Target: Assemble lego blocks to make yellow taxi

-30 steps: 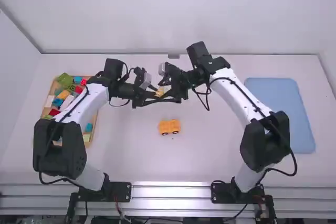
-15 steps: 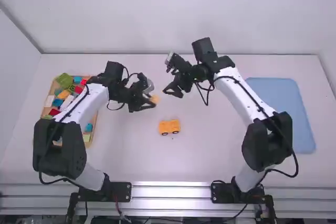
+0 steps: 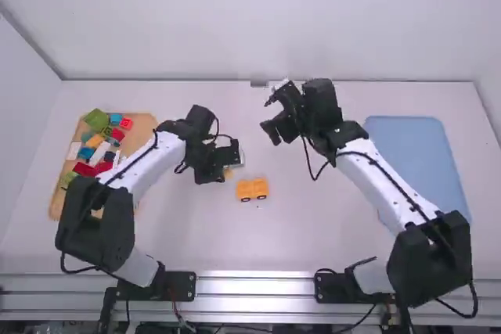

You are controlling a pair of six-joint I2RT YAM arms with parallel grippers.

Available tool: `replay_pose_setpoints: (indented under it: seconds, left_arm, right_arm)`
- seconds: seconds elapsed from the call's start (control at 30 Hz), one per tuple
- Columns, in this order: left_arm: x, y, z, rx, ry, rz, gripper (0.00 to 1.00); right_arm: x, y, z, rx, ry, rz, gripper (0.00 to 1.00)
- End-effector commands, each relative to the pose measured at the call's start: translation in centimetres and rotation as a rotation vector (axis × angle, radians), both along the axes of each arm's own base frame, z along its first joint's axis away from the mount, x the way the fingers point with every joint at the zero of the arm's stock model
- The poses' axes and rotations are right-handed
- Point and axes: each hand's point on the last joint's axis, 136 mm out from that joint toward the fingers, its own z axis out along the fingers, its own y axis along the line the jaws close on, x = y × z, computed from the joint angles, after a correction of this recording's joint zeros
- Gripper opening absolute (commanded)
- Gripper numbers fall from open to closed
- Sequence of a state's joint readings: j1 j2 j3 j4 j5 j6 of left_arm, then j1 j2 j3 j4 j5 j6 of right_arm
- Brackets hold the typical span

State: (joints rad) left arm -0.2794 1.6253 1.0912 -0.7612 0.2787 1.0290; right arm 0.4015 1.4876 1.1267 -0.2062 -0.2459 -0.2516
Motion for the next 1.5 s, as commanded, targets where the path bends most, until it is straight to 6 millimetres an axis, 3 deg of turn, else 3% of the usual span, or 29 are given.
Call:
replay_pose_setpoints:
  seconds: [0.0, 0.23, 0.4, 0.6, 1.03, 1.1, 1.13, 1.17, 1.33, 1.47]
  left_arm:
    - [-1.5, 2.6, -2.5, 0.133, 0.030, -0.041, 0.06]
    - [-2.2, 2.6, -5.2, 0.118, 0.003, -0.072, 0.20]
    - [-3.4, 1.6, -6.5, 0.050, -0.010, -0.166, 0.20]
    - [-2.7, 1.4, -7.4, 0.035, -0.057, -0.118, 0.32]
    - [-2.4, 1.0, -9.4, 0.029, 0.003, -0.107, 0.37]
    - [-2.3, 1.0, -9.4, 0.029, 0.006, -0.109, 0.52]
    - [-2.2, 0.9, -9.2, 0.029, 0.004, -0.108, 0.67]
    - [-2.1, 0.9, -9.1, 0.028, 0.002, -0.108, 0.98]
    - [-1.3, 0.4, -7.8, 0.013, 0.001, -0.109, 0.99]
    - [-0.6, -0.1, -5.3, -0.052, 0.008, -0.138, 0.99]
  right_arm:
    - [-0.7, -1.1, 0.5, 0.001, -0.030, -0.076, 0.98]
    - [-1.3, -2.6, 0.9, 0.022, -0.038, -0.123, 0.98]
    - [-0.8, -3.6, 0.8, 0.054, -0.010, -0.178, 0.98]
    - [-0.7, -3.7, 0.8, 0.055, -0.013, -0.183, 0.98]
    - [-0.8, -3.7, 0.8, 0.055, -0.009, -0.181, 0.98]
    - [-0.8, -3.7, 0.8, 0.054, -0.009, -0.181, 0.98]
    - [-0.8, -3.7, 0.7, 0.054, -0.010, -0.180, 0.98]
    - [-0.8, -3.7, 0.8, 0.052, -0.011, -0.178, 0.98]
    - [-1.0, -3.1, 0.9, 0.049, -0.019, -0.158, 0.98]
    - [-0.9, -3.2, 0.9, 0.048, -0.023, -0.165, 0.98]
